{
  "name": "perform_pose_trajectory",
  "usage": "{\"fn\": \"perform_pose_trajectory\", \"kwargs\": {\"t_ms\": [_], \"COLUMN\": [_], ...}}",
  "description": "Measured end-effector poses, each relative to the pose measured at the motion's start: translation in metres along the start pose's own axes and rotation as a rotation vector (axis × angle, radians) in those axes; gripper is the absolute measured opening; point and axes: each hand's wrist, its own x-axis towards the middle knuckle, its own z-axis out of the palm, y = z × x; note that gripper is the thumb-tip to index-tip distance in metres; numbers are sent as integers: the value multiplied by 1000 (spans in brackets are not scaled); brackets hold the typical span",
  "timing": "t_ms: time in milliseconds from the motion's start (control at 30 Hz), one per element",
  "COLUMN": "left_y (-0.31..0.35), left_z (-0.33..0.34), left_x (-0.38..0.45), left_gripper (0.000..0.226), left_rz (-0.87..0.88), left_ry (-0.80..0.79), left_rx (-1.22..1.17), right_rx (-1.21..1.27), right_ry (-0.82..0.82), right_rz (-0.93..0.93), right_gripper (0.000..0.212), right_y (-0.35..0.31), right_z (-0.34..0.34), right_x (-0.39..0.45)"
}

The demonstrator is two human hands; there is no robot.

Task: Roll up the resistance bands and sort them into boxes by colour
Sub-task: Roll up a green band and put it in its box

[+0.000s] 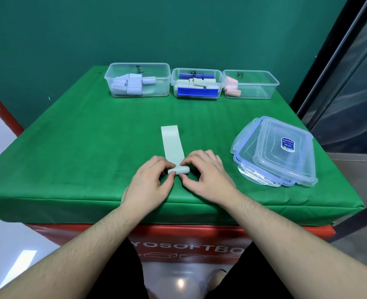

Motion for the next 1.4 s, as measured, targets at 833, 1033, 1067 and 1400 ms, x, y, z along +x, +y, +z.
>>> {"fn": "perform_pose_trajectory", "kwargs": {"t_ms": [833,1033,1067,1400], "left_y": [0,-2,-2,-3], "left_z": [-2,0,0,-1], "left_x": [0,1,2,1], "left_gripper": [24,24,23,21], "left_rz": [-23,7,5,24], "left_ry": [-7,12,15,6], "left_rx": [7,3,5,-31], "right_rx": [40,20,14,96], "right_ry": [7,-25,-28,22], "right_rz": [3,24,21,2], "right_gripper": [20,28,30,21], "right_y": [3,5,4,4], "right_z": [1,4,4,2], "right_x": [1,3,3,0]}}
